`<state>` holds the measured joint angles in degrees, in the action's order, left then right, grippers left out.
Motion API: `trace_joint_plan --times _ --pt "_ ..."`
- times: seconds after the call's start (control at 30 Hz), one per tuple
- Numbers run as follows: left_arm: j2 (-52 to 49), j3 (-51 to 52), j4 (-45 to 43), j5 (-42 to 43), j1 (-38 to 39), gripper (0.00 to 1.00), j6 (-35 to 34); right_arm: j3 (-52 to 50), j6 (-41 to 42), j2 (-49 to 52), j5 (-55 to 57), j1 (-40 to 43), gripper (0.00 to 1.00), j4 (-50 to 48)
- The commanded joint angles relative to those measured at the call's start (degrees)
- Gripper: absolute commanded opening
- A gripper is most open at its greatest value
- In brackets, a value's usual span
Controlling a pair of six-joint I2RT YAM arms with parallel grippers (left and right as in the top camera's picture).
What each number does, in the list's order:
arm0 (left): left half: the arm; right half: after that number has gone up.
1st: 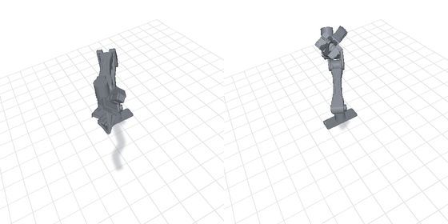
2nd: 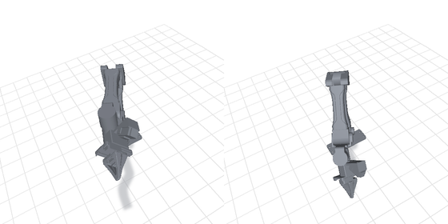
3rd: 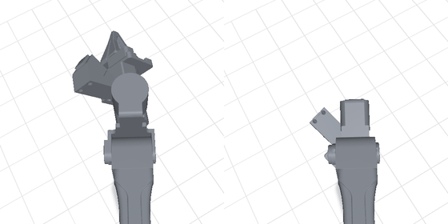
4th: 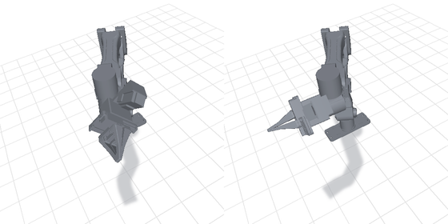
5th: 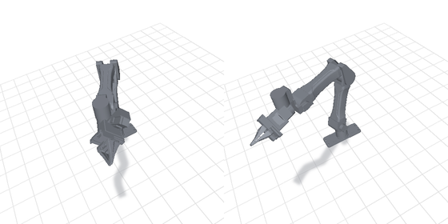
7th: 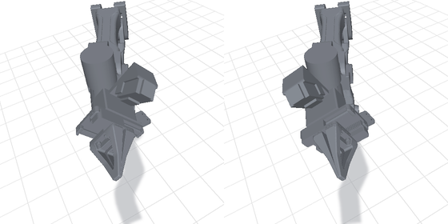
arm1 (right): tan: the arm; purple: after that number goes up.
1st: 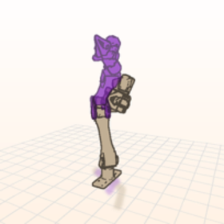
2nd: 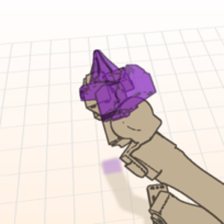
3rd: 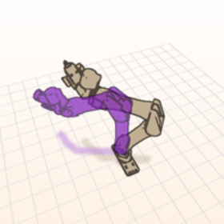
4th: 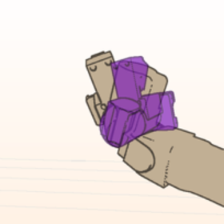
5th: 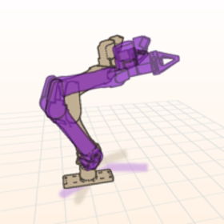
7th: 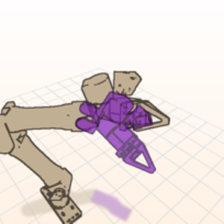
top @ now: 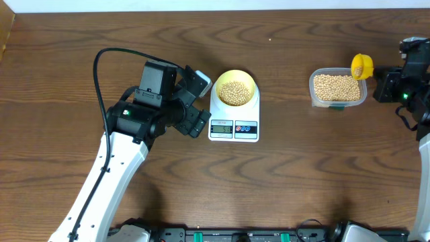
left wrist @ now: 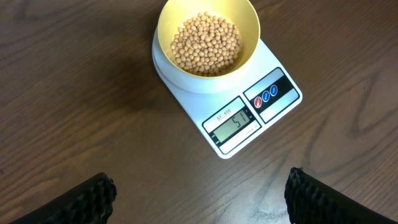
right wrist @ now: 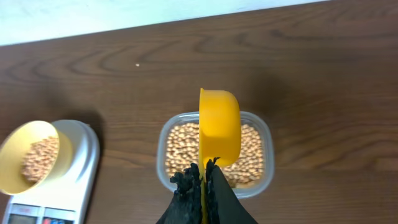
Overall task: Scoop item into bowl and weigh 50g on scale
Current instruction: 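Carry the empty scoop right back over the soybean tub, then dip the yellow scoop into the tub and lift a few soybeans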
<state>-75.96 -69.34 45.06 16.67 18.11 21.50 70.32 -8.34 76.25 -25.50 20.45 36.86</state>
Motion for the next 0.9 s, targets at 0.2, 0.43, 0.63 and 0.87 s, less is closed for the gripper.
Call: trace_joint_plan --times 0.2,0.43,0.63,0.87 --pt "0.37 0.79 0.13 0.87 -0.02 0.89 0.96 0.04 -7.26 3.96 9.57 -5.14 0.01 -0.42" --pt "0.37 0.79 0.15 0.87 -0.02 0.89 0.96 0.04 -8.68 5.57 20.11 -12.20 0.01 0.11" --pt "0.37 0.79 0.13 0.87 -0.02 0.89 0.96 0.04 -8.68 6.93 31.65 -16.22 0.01 0.04" --pt "0.37 0.79 0.15 0.87 -0.02 0.89 0.96 0.07 -8.44 6.88 28.02 -16.46 0.01 -1.01"
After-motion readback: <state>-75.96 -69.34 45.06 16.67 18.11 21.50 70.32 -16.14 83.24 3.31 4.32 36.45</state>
